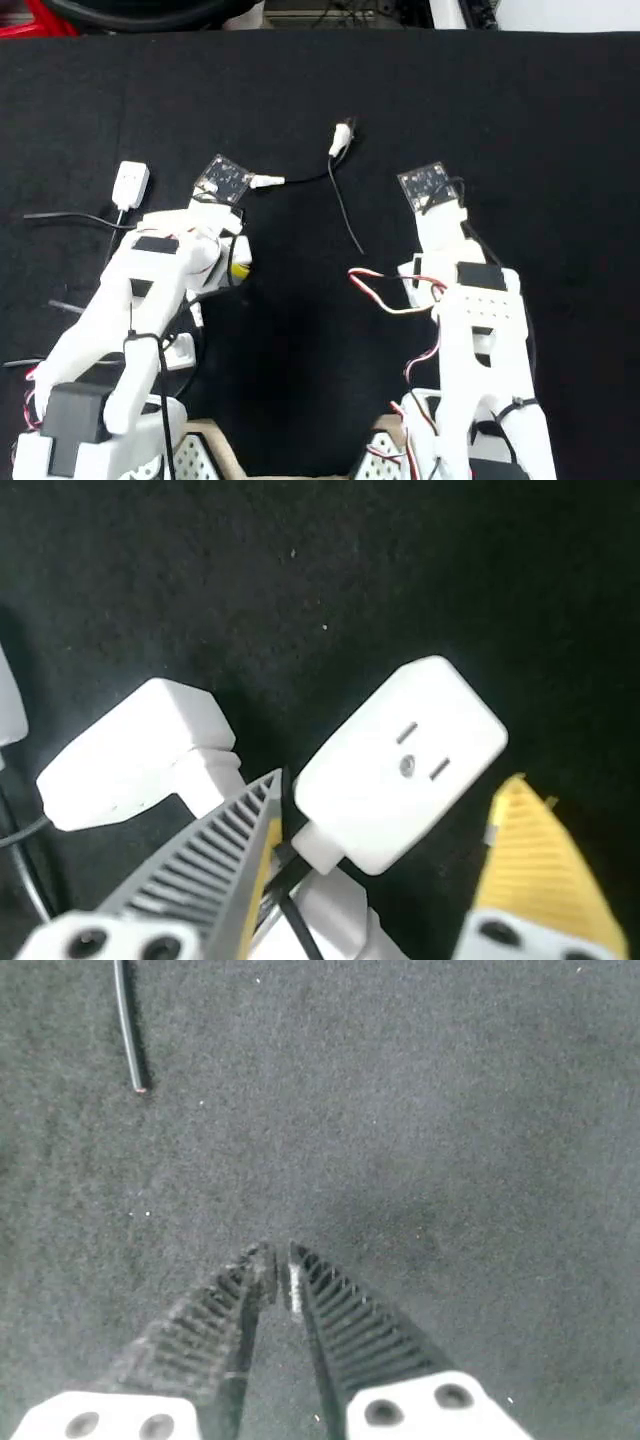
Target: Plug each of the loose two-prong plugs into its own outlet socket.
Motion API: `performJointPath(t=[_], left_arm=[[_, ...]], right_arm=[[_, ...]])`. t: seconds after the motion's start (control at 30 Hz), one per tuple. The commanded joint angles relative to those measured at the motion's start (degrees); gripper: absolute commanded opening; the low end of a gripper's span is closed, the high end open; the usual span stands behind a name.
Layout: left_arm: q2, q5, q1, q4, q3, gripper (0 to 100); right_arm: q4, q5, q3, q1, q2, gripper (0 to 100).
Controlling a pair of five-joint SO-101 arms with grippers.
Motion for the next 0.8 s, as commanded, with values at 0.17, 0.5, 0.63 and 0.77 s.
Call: performJointPath(t=[0.17,0.5,0.63,0.77], left_arm=[[0.09,-2.81,8.22,0.09,-0.92,15],[-0.88,-2.29,12.09,10.02,-3.21,3],[-4.92,0.26,12.09,21.45,-5.05,3],[-14.68,4.13,12.88,27.87,-3.03,3]], right_arm=[[-0.79,0.44,-0.22,-0.35,-0.13,1.2],[-0.79,0.44,-0.22,-0.26,-0.13,1.2],[-0.79,0.44,-0.22,-0.26,-0.13,1.2],[-0.79,0.44,-0.22,-0.26,-0.13,1.2]])
